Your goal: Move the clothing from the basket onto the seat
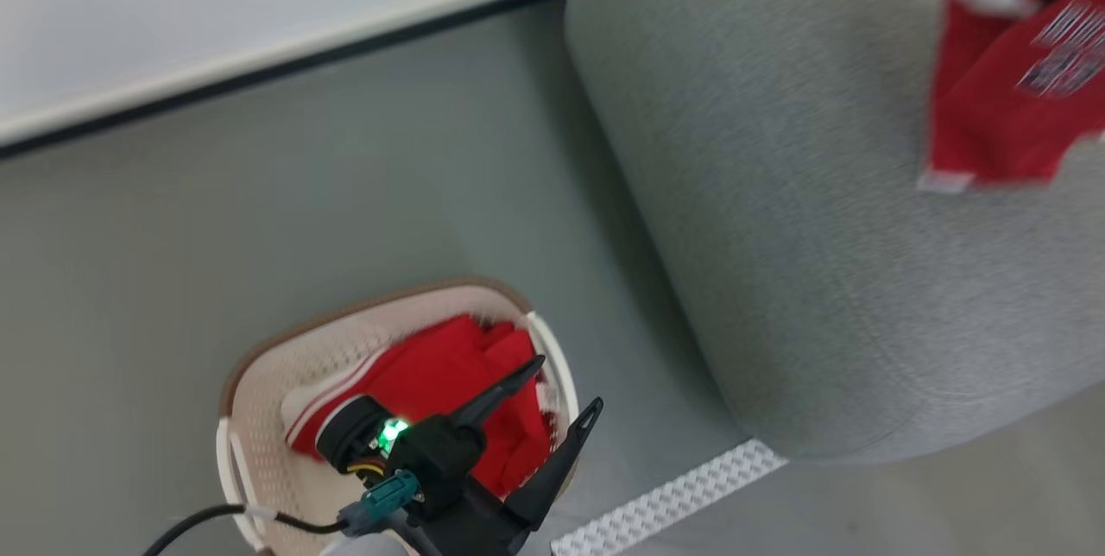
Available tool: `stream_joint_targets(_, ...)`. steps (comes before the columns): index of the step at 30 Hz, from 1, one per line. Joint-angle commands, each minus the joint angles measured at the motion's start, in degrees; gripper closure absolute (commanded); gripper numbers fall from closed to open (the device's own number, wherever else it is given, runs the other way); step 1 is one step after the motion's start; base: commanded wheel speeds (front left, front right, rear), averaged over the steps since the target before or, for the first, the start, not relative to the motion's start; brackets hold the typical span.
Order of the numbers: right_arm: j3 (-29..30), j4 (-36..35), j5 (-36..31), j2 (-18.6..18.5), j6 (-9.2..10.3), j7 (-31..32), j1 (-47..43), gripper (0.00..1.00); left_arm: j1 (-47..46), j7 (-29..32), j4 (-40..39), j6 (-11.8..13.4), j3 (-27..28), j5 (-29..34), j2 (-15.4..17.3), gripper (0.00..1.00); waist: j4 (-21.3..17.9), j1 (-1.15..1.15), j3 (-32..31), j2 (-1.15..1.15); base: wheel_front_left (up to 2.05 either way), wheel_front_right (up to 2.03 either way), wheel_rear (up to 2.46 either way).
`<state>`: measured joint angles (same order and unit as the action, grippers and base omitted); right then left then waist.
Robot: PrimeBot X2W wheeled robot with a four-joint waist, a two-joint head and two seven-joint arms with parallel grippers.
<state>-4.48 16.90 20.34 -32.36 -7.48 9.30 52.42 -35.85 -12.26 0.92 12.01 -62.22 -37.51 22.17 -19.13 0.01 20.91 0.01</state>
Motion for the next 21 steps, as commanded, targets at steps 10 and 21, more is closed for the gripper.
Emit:
stream_joint_targets(10,8.36,9.73,0.87,-9.17,-0.01,2.39,17.16,1.00,-4.48,-0.75,-12.34,3.07,0.87,8.26,6.97,0.00,8.92,-0.01,18.78,-0.01,0.00,0.00,0.00)
stream_joint_targets(21,13.29,21.96,-2.39,-4.61,-0.01,-2.68,10.41,1.00,-2.77,1.74,-21.93,9.22,4.03,10.80,13.34,0.00,7.86,-0.01,21.75,-0.01,0.00,0.00,0.00)
